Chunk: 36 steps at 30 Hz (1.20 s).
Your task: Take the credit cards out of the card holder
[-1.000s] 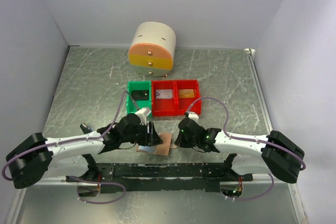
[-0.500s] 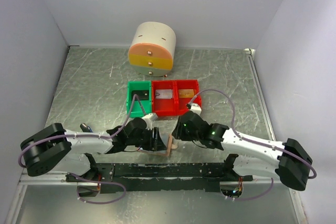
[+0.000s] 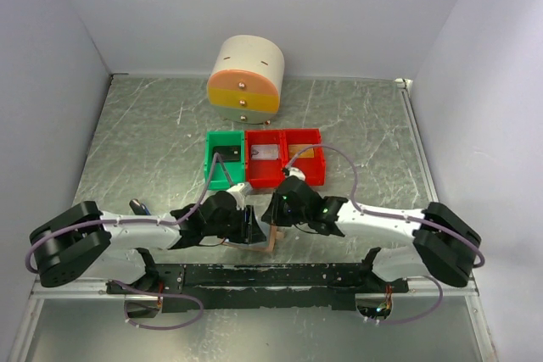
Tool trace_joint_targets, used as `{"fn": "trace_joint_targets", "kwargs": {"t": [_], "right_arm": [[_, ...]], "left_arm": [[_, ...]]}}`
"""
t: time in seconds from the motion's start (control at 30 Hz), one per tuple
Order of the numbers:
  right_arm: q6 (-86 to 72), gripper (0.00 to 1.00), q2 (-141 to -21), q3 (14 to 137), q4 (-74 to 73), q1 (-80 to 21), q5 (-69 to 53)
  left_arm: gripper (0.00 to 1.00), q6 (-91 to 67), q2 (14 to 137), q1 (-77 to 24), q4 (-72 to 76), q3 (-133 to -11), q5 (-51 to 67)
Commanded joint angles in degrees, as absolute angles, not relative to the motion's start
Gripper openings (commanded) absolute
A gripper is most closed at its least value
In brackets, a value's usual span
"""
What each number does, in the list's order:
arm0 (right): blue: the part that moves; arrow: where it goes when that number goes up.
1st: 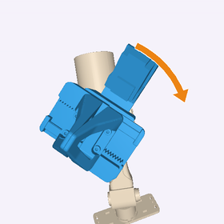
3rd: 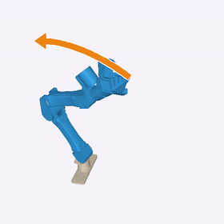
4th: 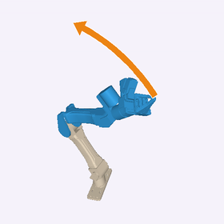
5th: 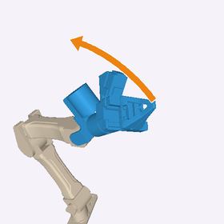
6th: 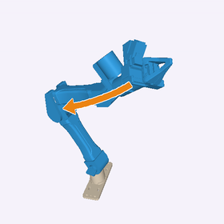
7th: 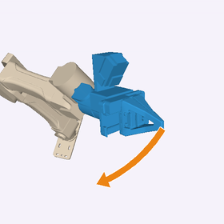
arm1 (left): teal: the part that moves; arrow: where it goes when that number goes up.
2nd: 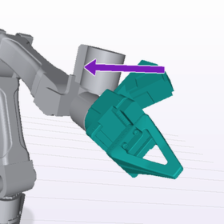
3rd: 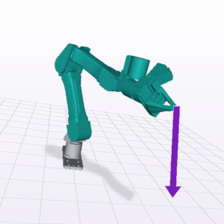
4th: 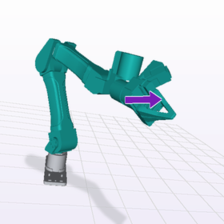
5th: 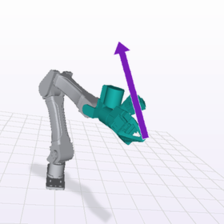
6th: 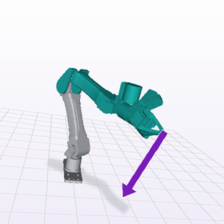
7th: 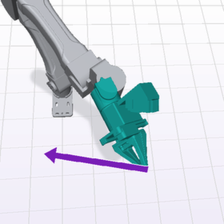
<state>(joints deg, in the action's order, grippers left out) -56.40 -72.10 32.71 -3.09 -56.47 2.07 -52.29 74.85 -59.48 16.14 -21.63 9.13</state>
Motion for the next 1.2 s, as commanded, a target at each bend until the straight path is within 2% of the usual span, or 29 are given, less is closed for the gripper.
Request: {"fn": "trace_joint_targets", "kwargs": {"t": [0.0, 0.1, 0.23, 0.3, 0.37, 0.73, 0.93, 1.17], "right_arm": [[-57.1, 0.11, -77.4, 32.2, 0.8, -56.2, 1.0], [-57.3, 0.10, -78.9, 30.7, -0.3, -56.2, 3.2], [-55.2, 0.13, -79.8, 28.1, 1.3, -56.2, 1.8], [-54.4, 0.14, -80.4, 28.0, 1.3, -56.2, 1.1], [-53.8, 0.14, -80.9, 28.1, 1.0, -56.2, 0.8], [-52.4, 0.15, -81.6, 29.3, -1.3, -56.2, 1.6], [-52.6, 0.15, -81.3, 29.0, -1.3, -56.2, 1.7], [-52.2, 0.15, -81.1, 29.2, -1.8, -56.2, 1.8]], "left_arm": [[0.50, -52.6, 72.5, -60.2, 13.1, -21.0, 4.6], [0.53, -52.9, 68.1, -60.6, 7.9, -21.3, 0.7], [0.71, -51.9, 62.0, -60.6, -4.9, -23.8, -9.1], [0.77, -51.4, 60.7, -60.5, -9.8, -25.0, -12.9], [0.79, -51.1, 60.6, -60.4, -12.5, -26.0, -14.1], [0.76, -51.7, 63.5, -60.4, -12.3, -26.9, -12.6], [0.70, -51.2, 64.5, -60.5, -12.2, -28.6, -10.8], [0.75, -52.6, 62.3, -60.7, -17.8, -31.0, -14.1]]}}
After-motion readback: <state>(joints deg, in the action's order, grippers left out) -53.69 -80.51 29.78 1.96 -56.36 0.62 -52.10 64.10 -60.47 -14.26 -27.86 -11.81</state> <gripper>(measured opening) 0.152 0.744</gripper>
